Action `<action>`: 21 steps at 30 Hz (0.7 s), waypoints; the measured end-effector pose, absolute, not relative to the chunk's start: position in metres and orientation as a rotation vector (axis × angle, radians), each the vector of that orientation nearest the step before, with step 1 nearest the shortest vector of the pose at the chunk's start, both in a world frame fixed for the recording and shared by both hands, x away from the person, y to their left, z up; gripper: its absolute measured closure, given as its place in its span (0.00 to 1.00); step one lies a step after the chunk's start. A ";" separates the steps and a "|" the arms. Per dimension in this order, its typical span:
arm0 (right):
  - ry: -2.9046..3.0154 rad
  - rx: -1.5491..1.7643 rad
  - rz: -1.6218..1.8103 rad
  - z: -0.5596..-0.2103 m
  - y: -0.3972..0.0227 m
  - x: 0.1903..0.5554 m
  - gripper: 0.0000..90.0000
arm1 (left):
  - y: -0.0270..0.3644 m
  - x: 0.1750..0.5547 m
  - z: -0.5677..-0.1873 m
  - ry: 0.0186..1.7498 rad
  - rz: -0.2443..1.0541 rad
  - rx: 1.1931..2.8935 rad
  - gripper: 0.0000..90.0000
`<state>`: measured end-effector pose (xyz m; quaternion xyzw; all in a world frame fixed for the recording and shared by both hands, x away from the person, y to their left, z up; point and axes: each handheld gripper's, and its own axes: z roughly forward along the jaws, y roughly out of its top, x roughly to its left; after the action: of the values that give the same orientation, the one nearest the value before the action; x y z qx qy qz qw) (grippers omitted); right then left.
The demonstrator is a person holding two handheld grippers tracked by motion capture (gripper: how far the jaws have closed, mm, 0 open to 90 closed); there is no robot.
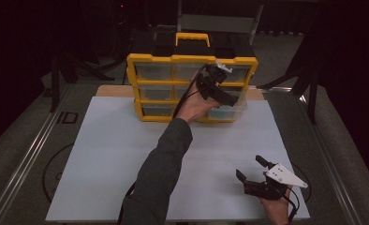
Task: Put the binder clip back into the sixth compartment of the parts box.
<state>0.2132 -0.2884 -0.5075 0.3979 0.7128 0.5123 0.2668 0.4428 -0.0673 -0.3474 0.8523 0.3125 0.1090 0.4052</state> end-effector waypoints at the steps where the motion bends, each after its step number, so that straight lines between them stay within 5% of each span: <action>1: 1.924 1.075 1.384 -0.507 -0.288 0.213 0.10 | -0.064 0.442 -0.348 0.793 0.279 2.145 0.01; 15: 1.929 1.076 1.384 -0.508 -0.288 0.213 0.10 | -0.007 0.414 -0.341 0.756 0.357 2.109 0.00; 21: 1.929 1.077 1.382 -0.508 -0.287 0.213 0.10 | 0.046 0.383 -0.348 0.768 0.437 2.078 0.00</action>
<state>0.2131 -0.2874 -0.5083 0.3984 0.7140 0.5113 0.2647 0.3833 0.0460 -0.3485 0.8320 0.3074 0.1749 0.4274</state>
